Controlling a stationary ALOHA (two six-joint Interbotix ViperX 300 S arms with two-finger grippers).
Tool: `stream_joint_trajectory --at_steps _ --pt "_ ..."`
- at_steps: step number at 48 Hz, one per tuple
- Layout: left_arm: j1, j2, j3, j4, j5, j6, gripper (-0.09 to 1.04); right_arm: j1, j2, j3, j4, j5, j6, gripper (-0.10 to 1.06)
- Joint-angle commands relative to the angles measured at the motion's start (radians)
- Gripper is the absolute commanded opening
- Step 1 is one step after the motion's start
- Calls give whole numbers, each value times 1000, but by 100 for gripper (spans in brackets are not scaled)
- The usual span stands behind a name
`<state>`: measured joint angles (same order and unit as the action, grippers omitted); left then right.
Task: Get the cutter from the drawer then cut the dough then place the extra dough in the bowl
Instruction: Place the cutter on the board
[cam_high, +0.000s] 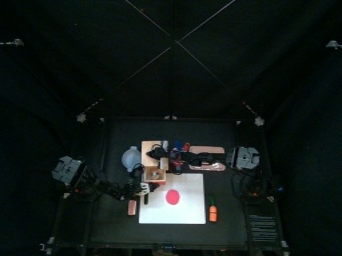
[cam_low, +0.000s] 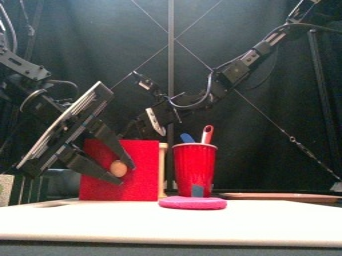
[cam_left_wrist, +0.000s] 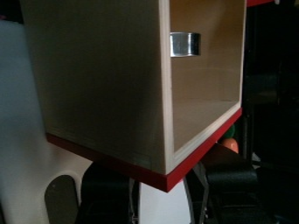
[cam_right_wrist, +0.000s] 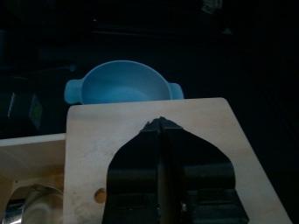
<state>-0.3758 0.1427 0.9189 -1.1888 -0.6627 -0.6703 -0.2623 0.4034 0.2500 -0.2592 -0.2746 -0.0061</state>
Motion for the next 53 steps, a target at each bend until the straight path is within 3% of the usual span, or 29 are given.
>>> stream_joint_trajectory --at_steps 1,16,30,53 --pt "-2 -5 -2 0 3 3 67 8 -11 -12 -2 6 2 2" --pt "-2 -20 -2 5 2 8 86 9 -11 -12 -2 6 2 2" --pt "-40 -58 -5 14 -2 6 86 12 -12 -14 -2 8 2 2" --pt "-218 -247 101 6 -15 11 85 21 -11 -35 -3 29 2 2"
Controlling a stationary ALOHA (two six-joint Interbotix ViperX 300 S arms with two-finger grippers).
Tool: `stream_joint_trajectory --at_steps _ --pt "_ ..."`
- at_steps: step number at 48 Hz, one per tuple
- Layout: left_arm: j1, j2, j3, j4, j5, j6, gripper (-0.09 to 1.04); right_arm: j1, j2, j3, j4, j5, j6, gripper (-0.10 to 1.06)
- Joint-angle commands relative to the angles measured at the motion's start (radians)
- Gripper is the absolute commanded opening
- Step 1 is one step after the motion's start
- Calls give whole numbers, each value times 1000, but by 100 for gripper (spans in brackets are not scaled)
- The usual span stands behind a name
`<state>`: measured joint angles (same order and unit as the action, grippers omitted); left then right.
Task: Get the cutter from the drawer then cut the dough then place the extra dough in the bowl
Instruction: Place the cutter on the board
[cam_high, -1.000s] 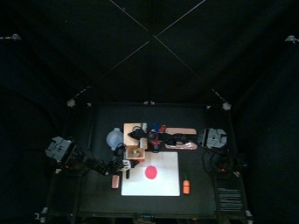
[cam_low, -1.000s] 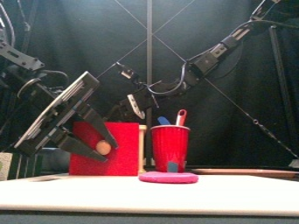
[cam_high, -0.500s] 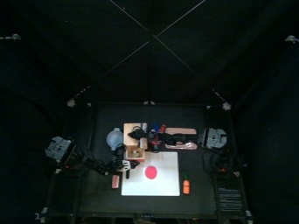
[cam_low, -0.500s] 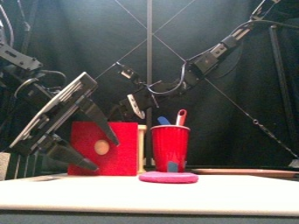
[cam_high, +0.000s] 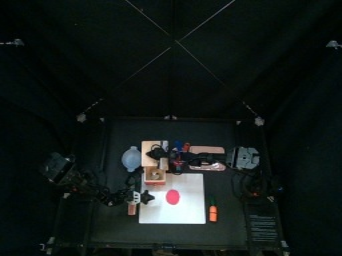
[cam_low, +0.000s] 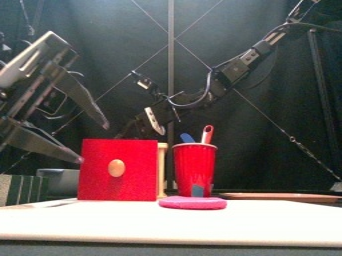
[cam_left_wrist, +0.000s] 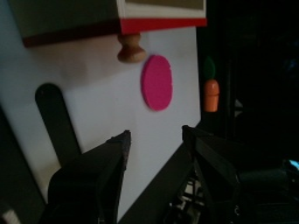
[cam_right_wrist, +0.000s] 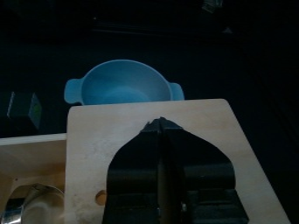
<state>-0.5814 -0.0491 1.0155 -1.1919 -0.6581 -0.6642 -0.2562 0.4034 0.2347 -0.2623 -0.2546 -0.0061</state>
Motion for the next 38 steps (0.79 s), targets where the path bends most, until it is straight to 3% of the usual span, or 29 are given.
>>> stream_joint_trajectory --at_steps 1,8,22,32,38 --pt "-14 -63 9 12 -29 5 85 17 -12 -21 0 11 2 2" --pt "-12 -129 29 58 -163 51 85 34 -25 -37 -2 23 2 2" --pt "8 -291 161 278 -508 393 85 78 -109 -66 -5 140 3 2" --pt "31 -373 225 388 -540 635 85 124 -204 -64 -5 245 8 2" --pt "46 -407 239 430 -540 721 85 149 -250 -63 3 337 12 6"
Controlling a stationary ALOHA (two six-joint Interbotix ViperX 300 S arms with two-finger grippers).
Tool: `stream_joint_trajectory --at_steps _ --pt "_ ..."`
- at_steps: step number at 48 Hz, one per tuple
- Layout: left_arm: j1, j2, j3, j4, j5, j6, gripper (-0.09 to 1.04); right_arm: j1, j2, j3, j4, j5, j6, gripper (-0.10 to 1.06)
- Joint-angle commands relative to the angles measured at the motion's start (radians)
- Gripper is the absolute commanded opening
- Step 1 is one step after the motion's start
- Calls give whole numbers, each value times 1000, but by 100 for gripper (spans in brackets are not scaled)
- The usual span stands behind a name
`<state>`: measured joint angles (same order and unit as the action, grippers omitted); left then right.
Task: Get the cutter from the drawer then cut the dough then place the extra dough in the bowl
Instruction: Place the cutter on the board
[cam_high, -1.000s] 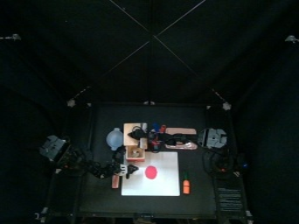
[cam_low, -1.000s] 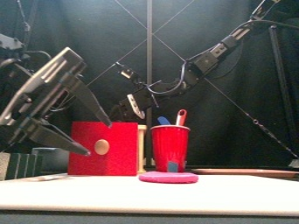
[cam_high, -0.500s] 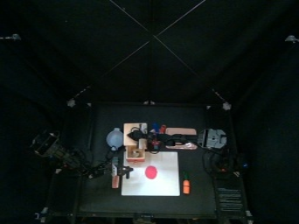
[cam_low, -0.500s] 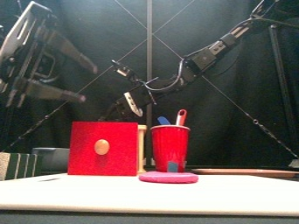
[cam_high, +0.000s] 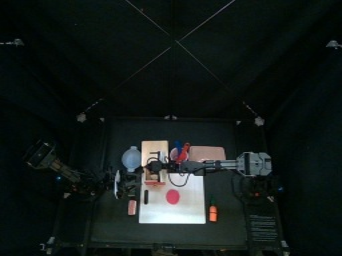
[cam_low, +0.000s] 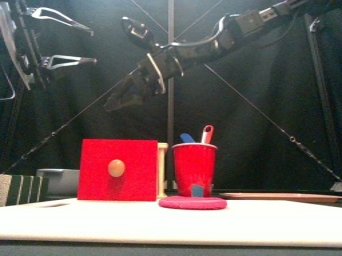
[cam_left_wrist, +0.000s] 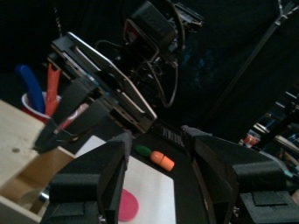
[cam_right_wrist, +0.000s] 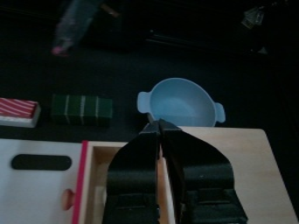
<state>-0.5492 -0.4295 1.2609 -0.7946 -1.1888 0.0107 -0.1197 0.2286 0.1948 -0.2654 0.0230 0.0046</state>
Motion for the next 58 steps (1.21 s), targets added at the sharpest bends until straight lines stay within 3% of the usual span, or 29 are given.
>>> stream_joint_trajectory --at_steps 1,9,18,25,58 --pt "17 -31 -5 40 -9 58 85 15 -81 -21 8 75 2 8" --pt "40 -58 14 114 -9 138 85 41 -114 -3 31 186 3 30" --pt "51 -58 31 236 -9 227 85 58 -114 2 107 281 5 65" --pt "66 -60 51 295 -9 305 85 57 -101 -3 149 318 14 83" --pt "71 -60 49 342 -9 316 85 43 8 -74 152 357 17 84"
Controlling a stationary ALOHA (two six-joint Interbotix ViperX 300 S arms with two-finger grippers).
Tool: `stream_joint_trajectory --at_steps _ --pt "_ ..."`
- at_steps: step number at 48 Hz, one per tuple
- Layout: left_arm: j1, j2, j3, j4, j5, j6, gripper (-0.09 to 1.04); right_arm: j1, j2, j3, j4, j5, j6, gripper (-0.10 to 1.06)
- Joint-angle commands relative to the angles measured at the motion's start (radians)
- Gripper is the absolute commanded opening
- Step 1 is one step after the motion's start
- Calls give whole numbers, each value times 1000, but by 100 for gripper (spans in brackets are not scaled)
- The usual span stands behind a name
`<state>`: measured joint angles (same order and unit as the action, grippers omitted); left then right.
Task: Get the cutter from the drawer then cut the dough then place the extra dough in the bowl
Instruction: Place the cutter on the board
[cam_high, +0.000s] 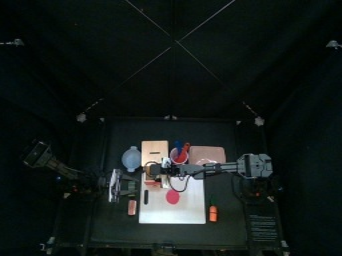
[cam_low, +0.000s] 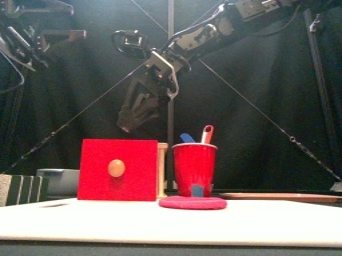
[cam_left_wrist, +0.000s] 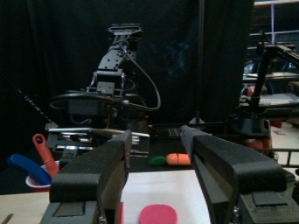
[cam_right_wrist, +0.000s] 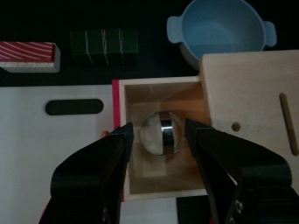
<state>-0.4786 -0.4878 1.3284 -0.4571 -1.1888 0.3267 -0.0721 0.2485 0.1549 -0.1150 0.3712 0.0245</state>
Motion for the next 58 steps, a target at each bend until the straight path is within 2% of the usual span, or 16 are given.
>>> stream_joint_trajectory --at_steps 1,16,39,58 --pt "0 -2 -17 5 -9 0 85 -5 -11 -35 2 11 -3 84" --pt "0 0 -15 5 -5 -2 85 -5 17 -43 -8 21 -5 70" --pt "0 0 -14 3 3 -2 85 -31 61 -75 -49 52 -3 69" --pt "0 0 -12 -18 3 -3 85 -29 97 -107 -49 100 -3 67"
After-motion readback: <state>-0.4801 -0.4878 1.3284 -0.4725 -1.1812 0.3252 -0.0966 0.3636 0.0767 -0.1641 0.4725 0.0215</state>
